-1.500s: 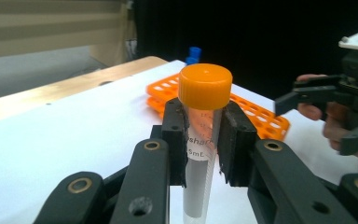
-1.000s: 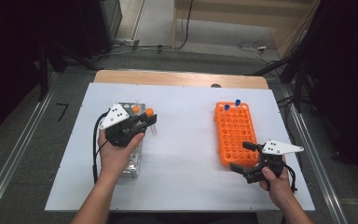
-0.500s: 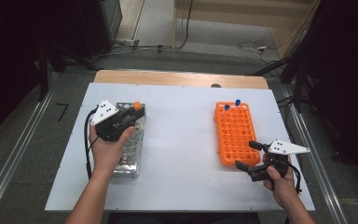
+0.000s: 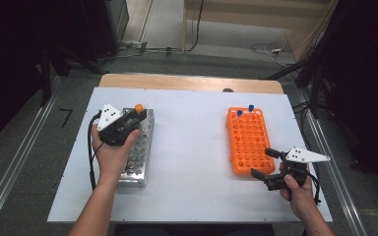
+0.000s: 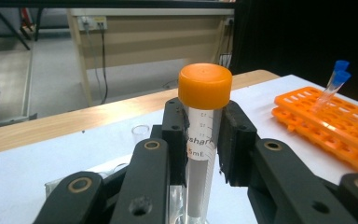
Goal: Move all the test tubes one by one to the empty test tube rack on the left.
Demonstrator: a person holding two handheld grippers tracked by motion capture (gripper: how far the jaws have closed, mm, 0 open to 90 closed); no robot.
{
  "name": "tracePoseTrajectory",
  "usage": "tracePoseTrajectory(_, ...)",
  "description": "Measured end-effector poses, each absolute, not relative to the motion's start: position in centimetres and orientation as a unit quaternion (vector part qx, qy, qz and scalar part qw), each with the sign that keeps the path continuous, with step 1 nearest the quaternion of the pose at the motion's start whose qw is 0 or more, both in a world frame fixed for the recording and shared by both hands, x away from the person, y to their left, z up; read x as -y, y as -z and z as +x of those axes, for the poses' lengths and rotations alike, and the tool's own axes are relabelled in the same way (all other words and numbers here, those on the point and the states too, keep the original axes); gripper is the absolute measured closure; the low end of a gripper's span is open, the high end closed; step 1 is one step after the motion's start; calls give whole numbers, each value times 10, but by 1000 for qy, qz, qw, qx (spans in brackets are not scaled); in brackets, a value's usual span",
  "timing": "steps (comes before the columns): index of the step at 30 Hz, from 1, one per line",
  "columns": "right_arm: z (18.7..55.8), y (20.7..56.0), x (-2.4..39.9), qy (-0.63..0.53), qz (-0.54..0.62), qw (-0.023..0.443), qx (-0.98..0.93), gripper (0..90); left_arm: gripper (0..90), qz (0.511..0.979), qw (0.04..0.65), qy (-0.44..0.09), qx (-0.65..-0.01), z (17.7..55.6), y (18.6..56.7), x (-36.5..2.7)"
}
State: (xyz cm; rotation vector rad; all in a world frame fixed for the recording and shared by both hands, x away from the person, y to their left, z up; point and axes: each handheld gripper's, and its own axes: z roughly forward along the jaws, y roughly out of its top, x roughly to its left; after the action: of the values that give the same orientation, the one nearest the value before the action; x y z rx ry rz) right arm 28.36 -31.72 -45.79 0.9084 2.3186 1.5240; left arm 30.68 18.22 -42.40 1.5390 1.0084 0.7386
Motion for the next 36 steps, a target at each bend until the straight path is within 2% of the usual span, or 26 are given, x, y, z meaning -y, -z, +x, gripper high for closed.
tracePoseTrajectory(23, 284, 459, 318, -518, 310, 110, -790, 0, 746, 662, 512, -305, -454, 302, 426, -183)
tracePoseTrajectory(29, 284, 460, 318, -518, 309, 110, -790, 0, 747, 668, 527, -311, -424, 300, 426, -179)
tracePoseTrajectory(36, 284, 460, 317, -517, 310, 109, -791, 0, 747, 674, 505, -314, -438, 303, 430, -180)
